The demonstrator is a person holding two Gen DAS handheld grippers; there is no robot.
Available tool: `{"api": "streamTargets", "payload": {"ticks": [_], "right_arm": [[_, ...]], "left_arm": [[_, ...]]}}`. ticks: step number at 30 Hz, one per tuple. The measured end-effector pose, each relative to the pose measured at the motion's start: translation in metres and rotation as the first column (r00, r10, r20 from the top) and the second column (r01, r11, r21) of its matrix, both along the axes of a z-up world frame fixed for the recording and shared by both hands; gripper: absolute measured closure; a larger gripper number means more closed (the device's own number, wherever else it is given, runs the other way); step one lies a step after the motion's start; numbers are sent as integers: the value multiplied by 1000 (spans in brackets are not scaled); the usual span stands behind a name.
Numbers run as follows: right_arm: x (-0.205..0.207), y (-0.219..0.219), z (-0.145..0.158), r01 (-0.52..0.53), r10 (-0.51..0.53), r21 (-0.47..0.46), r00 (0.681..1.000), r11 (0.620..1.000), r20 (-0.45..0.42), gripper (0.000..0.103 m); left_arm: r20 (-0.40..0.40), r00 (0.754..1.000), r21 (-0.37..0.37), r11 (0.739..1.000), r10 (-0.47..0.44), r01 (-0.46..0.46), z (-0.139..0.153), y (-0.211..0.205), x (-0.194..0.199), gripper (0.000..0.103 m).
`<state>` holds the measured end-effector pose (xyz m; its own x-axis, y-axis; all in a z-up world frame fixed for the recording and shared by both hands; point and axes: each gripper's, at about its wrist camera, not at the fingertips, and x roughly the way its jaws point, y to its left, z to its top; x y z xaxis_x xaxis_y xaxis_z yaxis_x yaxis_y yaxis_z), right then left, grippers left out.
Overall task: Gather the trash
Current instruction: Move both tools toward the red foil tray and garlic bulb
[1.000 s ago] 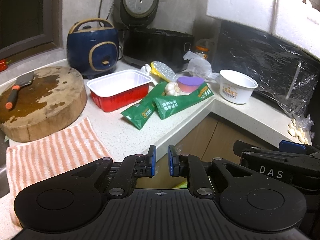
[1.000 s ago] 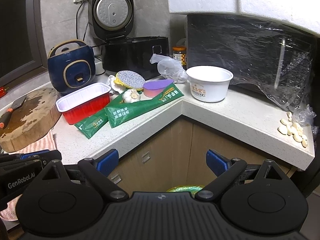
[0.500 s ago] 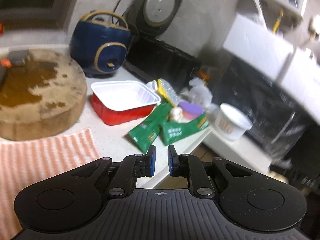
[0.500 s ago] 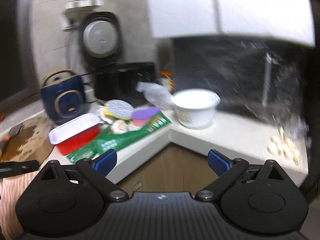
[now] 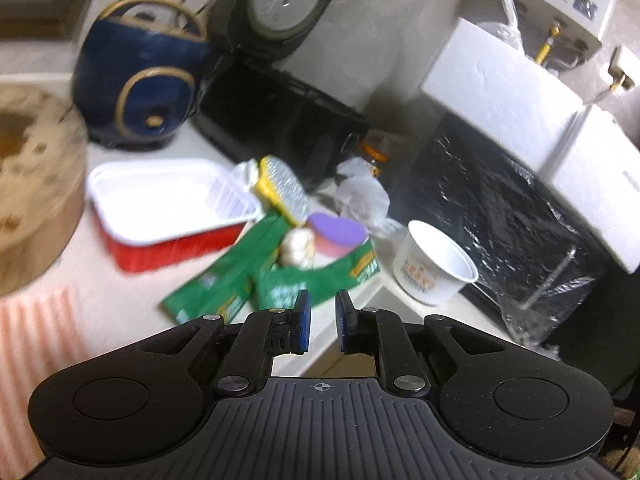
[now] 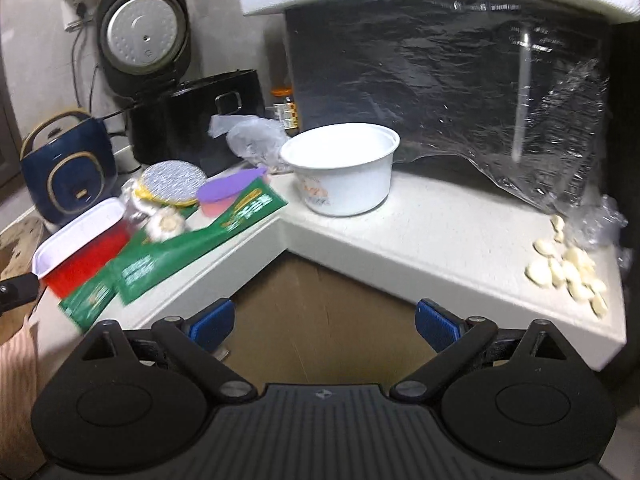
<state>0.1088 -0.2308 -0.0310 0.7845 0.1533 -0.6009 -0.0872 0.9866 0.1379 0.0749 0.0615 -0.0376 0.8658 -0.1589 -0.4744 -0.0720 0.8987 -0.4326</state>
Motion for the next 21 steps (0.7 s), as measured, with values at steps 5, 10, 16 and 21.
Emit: {"api": "streamTargets", "payload": {"ticks": [5, 10, 16, 21], "right_arm": [[47, -16, -7, -90, 90, 11, 996, 996, 11, 6], [78, -2, -11, -232, 232, 34, 973, 972, 5, 6], [81, 26, -14, -336, 336, 30, 942, 941, 1, 6], [70, 44, -14, -330, 331, -45, 943, 943, 18, 6]], "left_arm": [[-66, 994, 88, 993, 84, -78, 1, -19, 34, 88], [-89, 994, 144, 989, 55, -42, -2, -30, 47, 87], [-148, 985, 194, 979, 85, -56, -10, -16, 77, 87], [-152, 978, 196, 974, 144, -113, -15, 12, 84, 87]]}}
